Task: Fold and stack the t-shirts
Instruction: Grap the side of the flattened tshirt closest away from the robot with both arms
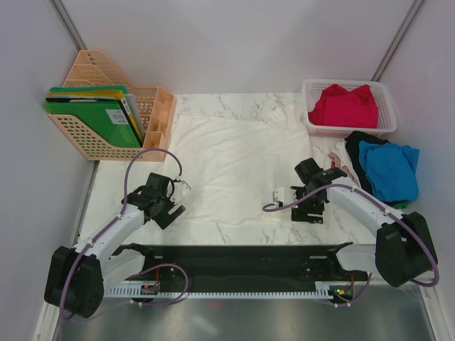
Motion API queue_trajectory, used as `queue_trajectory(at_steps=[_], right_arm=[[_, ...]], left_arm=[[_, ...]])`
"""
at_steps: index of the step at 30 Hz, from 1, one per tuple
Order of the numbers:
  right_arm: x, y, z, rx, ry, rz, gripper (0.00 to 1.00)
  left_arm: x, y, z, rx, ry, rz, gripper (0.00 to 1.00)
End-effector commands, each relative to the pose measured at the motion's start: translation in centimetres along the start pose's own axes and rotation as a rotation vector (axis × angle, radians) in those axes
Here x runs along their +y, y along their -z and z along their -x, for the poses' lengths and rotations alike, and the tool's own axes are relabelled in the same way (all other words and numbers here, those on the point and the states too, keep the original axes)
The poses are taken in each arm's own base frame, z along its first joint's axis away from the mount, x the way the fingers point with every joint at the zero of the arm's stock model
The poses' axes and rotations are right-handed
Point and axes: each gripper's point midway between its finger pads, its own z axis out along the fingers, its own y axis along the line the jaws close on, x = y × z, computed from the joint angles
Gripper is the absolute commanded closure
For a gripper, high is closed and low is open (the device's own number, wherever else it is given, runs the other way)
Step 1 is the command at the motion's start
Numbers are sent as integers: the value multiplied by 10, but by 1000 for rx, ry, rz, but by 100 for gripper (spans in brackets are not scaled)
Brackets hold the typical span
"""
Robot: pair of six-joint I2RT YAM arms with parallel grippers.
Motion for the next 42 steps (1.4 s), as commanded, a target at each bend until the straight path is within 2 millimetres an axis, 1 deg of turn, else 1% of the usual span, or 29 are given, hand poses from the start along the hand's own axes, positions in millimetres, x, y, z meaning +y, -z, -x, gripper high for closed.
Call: queue_trajectory(at_steps=[1, 4, 8, 10, 11, 12, 13, 14, 15, 18, 21, 22, 24, 25, 27, 28, 31, 34, 35, 36, 39, 40, 41, 42], right_arm=[[4, -5, 2, -19, 22, 9, 24], [1, -8, 2, -14, 16, 5, 32], [-3, -11, 4, -17, 18, 0, 33], [-6, -10, 5, -19, 19, -11, 40], [-7, -10, 5, -20, 20, -16, 47], [-8, -10, 6, -20, 19, -19, 57], [-9, -10, 5, -20, 17, -22, 84], [-9, -10, 5, -17, 17, -23, 98], [-9, -9, 5, -16, 14, -24, 100], [-11, -7, 5, -17, 20, -36, 100], [-20, 3, 7, -19, 12, -84, 100], [-27, 12, 10, -34, 12, -121, 100], [-35, 22, 14, -46, 4, -165, 100], [-43, 34, 20, -70, 4, -210, 100], [-53, 47, 26, -96, -1, -256, 100], [-56, 50, 28, -100, -5, -269, 100], [-63, 51, 31, -104, -16, -282, 100], [-63, 46, 32, -105, -22, -265, 100], [-62, 45, 31, -100, -26, -259, 100], [-62, 44, 31, -101, -27, -257, 100], [-62, 43, 32, -107, -29, -261, 100], [-62, 43, 32, -108, -31, -265, 100], [-62, 43, 32, -109, -32, -263, 100], [-63, 43, 33, -108, -35, -263, 100]], left_arm=[[3, -1, 3, -7, 33, 13, 1], [3, 0, 2, -6, 33, 14, 1], [4, 1, 2, -8, 33, 23, 1], [4, 0, 2, -7, 31, 21, 1], [3, 0, 1, -5, 32, 21, 1], [3, 0, 1, -4, 34, 20, 1], [4, 0, 1, -2, 33, 21, 1], [3, 0, 1, -2, 33, 19, 1], [3, -1, 1, -1, 33, 17, 1], [3, -1, 1, -2, 33, 15, 1], [2, -1, 1, -4, 33, 12, 1], [2, -1, 2, -5, 32, 13, 1], [2, -1, 1, -4, 31, 11, 1], [2, -1, 2, -7, 32, 10, 1], [2, -1, 2, -8, 33, 10, 1], [1, -1, 2, -8, 32, 9, 1], [1, 0, 2, -10, 32, 8, 2], [2, 1, 4, -22, 21, 6, 1], [0, 2, 4, -25, 11, -2, 1], [-5, 4, 4, -32, -1, -36, 0], [-14, 15, 15, -94, -57, -104, 0], [-14, 19, 14, -98, -88, -114, 0], [-10, 25, 19, -124, -98, -97, 0], [-10, 30, 24, -152, -110, -106, 0]])
